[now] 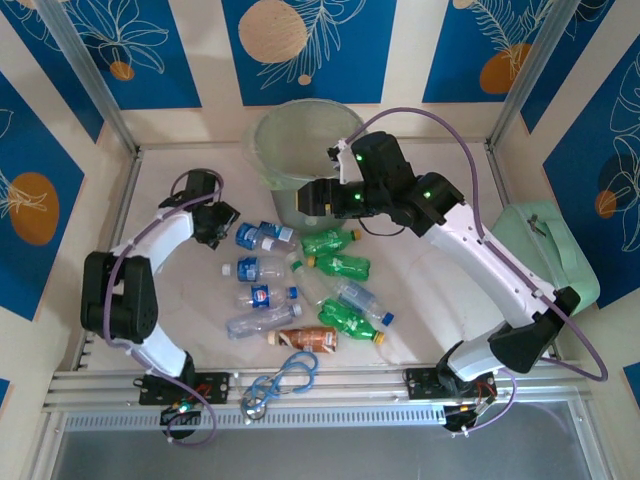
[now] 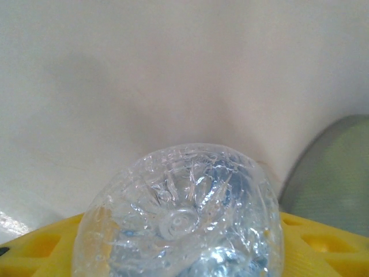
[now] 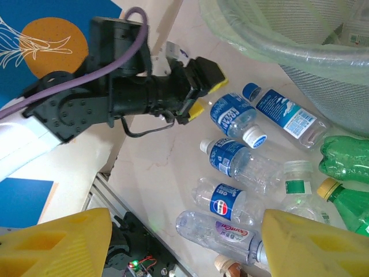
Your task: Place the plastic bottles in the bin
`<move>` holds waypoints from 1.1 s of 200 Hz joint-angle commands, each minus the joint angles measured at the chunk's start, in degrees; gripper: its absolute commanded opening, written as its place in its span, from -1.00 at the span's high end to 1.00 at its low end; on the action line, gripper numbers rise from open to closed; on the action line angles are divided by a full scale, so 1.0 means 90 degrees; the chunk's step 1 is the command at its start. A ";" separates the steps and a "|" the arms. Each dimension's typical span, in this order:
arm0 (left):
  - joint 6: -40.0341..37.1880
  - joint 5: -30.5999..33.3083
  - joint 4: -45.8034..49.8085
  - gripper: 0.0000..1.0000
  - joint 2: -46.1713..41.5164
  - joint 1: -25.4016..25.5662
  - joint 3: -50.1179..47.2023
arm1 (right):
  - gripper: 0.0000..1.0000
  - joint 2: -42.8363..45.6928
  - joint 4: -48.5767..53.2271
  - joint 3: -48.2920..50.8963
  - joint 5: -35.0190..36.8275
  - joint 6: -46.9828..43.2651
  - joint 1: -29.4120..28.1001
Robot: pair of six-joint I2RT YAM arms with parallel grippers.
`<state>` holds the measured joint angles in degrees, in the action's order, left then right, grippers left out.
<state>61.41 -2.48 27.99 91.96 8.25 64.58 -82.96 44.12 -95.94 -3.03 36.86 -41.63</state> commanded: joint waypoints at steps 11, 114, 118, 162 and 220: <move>-0.0255 -0.0061 -0.0023 -0.17 -0.0889 -0.0149 0.0176 | -0.39 0.0165 -0.0127 0.0074 -0.0222 0.0084 -0.0022; 0.1507 -0.3163 -0.4660 -0.02 -0.2514 -0.0314 -0.1179 | -0.37 0.0001 -0.0609 0.0046 -0.1379 0.0179 -0.0033; 0.1619 -0.3233 -0.4905 -0.01 -0.2520 -0.0302 -0.1217 | -0.37 -0.0015 -0.0628 0.0045 -0.1407 0.0190 -0.0033; 0.2945 -0.3693 -0.7720 0.02 -0.2374 -0.0086 -0.1574 | -0.37 -0.0060 -0.1258 0.0224 -0.2134 0.0656 0.0155; 0.3211 -0.3946 -0.9231 -0.01 -0.2155 0.0380 -0.1336 | -0.51 -0.0263 -0.2361 0.0243 -0.3065 0.1600 0.0426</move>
<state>88.16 -34.98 -44.14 71.61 10.09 50.78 -84.27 28.18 -93.14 -25.12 47.03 -38.28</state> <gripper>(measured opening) 0.593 0.753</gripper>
